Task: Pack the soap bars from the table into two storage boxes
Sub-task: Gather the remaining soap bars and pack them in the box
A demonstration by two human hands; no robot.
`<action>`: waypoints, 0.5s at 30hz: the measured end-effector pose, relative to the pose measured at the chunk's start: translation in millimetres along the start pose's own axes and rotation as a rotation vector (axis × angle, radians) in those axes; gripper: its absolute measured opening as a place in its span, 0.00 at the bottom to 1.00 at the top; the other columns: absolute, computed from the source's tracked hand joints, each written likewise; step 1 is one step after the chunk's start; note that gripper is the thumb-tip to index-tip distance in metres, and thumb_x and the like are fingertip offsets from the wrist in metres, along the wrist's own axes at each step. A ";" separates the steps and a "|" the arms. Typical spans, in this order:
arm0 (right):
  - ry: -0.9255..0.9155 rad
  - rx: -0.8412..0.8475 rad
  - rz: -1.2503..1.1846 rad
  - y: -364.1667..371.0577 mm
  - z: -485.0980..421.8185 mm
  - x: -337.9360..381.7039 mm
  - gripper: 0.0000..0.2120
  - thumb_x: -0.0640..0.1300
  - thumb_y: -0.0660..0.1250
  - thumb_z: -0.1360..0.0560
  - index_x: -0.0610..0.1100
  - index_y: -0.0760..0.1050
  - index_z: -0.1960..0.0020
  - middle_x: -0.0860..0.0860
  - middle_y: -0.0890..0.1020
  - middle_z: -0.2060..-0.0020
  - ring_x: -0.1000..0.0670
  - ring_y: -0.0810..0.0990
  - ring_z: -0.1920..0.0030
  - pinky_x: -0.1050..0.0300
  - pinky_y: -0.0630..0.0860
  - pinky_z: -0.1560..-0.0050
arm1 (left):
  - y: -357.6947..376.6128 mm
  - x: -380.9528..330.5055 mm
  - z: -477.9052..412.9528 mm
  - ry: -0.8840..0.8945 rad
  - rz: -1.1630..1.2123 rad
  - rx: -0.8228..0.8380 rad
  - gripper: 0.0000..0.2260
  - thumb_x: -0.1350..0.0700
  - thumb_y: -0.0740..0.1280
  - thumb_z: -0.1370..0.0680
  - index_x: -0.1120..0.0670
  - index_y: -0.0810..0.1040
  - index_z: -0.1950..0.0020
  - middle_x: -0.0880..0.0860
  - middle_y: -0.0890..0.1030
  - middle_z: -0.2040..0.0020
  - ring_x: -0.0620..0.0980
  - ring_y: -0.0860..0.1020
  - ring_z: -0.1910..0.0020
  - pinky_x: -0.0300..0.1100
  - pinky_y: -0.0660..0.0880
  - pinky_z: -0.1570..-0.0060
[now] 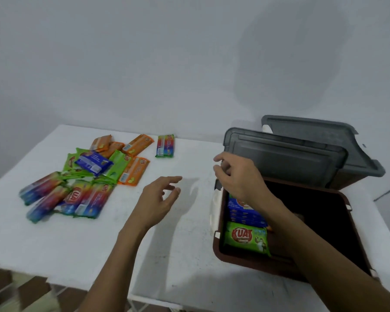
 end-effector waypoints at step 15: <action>-0.189 0.497 0.156 179.3 -115.3 80.2 0.21 0.53 0.66 0.24 0.48 0.71 0.33 0.45 0.77 0.41 0.45 0.77 0.43 0.48 0.76 0.45 | -120.8 139.6 -24.8 -0.363 -0.327 -0.401 0.18 0.52 0.68 0.23 0.51 0.75 0.33 0.58 0.71 0.33 0.57 0.69 0.35 0.52 0.70 0.40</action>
Point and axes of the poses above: each hand's wrist, its own z-axis away from the middle knuckle, its own y-axis out of the palm, x = y × z, the point moved 4 cm from there along -z, towards the middle knuckle
